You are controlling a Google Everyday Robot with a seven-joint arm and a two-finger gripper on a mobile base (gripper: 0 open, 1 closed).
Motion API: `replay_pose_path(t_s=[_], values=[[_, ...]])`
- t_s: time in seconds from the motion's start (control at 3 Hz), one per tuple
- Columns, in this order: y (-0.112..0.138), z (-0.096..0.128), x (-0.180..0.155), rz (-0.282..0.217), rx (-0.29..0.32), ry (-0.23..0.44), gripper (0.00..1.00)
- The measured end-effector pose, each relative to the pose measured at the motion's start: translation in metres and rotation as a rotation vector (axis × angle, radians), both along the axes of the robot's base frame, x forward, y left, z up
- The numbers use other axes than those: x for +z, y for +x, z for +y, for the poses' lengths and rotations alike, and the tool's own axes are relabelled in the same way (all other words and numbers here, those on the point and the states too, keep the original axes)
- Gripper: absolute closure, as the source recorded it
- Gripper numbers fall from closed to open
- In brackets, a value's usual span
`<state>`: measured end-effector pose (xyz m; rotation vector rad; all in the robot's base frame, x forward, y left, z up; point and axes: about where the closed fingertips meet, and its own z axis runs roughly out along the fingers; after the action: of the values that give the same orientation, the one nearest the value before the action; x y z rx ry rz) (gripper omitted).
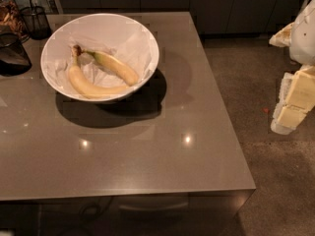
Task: Pick banana from white bowl
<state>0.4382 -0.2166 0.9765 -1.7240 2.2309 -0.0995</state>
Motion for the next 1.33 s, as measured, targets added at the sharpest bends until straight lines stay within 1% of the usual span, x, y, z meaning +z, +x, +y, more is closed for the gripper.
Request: replay_pose_path(t_s=[0.33, 0.67, 1.0, 1.33], values=[[0.0, 0.0, 0.0, 0.0, 0.0, 0.0, 0.0], [0.004, 0.001, 0.002, 0.0, -0.036, -0.005, 0.0], [0.03, 0.003, 0.003, 0.042, -0.123, -0.041, 0.0], [0.071, 0.024, 0.001, 0.09, -0.233, -0.044, 0.0]])
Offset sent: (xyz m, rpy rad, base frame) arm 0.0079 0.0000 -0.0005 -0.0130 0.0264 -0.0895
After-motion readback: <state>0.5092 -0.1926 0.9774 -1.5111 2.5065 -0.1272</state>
